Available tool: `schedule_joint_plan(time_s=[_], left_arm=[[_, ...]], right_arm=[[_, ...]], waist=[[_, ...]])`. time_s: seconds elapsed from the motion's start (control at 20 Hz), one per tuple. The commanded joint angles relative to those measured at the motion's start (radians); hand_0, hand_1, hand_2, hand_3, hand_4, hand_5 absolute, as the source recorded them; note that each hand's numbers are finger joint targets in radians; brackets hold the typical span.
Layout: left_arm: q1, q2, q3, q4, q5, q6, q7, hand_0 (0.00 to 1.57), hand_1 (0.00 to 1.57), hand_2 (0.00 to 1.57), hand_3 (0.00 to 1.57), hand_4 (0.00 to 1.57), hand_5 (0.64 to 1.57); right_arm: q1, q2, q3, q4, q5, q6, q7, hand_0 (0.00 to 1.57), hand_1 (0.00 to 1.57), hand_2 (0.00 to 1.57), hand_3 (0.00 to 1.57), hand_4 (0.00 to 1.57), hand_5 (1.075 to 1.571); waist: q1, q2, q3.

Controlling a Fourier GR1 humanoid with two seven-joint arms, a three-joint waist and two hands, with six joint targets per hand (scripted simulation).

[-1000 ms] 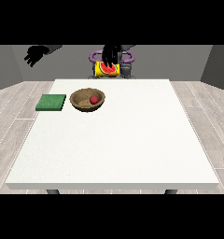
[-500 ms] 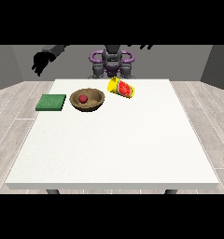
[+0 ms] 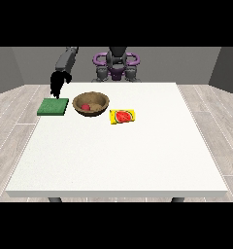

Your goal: Pick the cup and pour the ball into the bowl, then pick the bowl and place it on the pad

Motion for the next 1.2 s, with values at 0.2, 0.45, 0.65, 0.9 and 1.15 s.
schedule_joint_plan(time_s=[0.2, 0.45, 0.65, 0.9, 1.15], left_arm=[[0.037, 0.115, 0.096, -0.061, 0.175, -0.177, 0.022, 0.00, 0.00, 0.00, 0.00, 1.02, 1.560], [0.093, 0.239, 0.187, -0.004, 0.222, -0.209, 0.030, 0.00, 0.00, 0.00, 0.00, 1.00, 1.542], [0.061, 0.261, 0.176, -0.105, 0.278, -0.244, 0.094, 0.00, 0.00, 0.00, 0.00, 1.01, 1.535], [0.088, 0.297, 0.211, -0.155, 0.321, -0.257, 0.054, 0.00, 0.00, 0.00, 0.00, 1.02, 1.536], [0.112, 0.307, 0.214, -0.153, 0.306, -0.238, 0.029, 0.00, 0.00, 0.00, 0.00, 1.02, 1.540]], right_arm=[[-0.085, 0.005, -0.031, 0.204, -0.013, 0.017, -0.133, 0.00, 0.00, 0.00, 0.00, 0.70, 1.565], [-0.103, 0.114, 0.085, 0.194, 0.062, -0.045, -0.158, 0.00, 0.00, 0.00, 0.00, 0.58, 1.558], [-0.154, 0.005, 0.000, 0.368, 0.019, 0.051, -0.264, 0.00, 0.00, 0.00, 0.00, 0.55, 1.558], [-0.208, -0.003, -0.009, 0.453, 0.028, 0.030, -0.353, 0.00, 0.00, 0.00, 0.00, 0.50, 1.551], [-0.198, 0.057, 0.036, 0.413, 0.046, 0.033, -0.395, 0.00, 0.00, 0.00, 0.00, 0.45, 1.546]], waist=[[0.030, 0.091, 0.0039], [-0.073, 0.057, 0.0029], [-0.004, 0.137, 0.0043], [-0.002, 0.204, 0.0042], [-0.048, 0.213, 0.0035]])
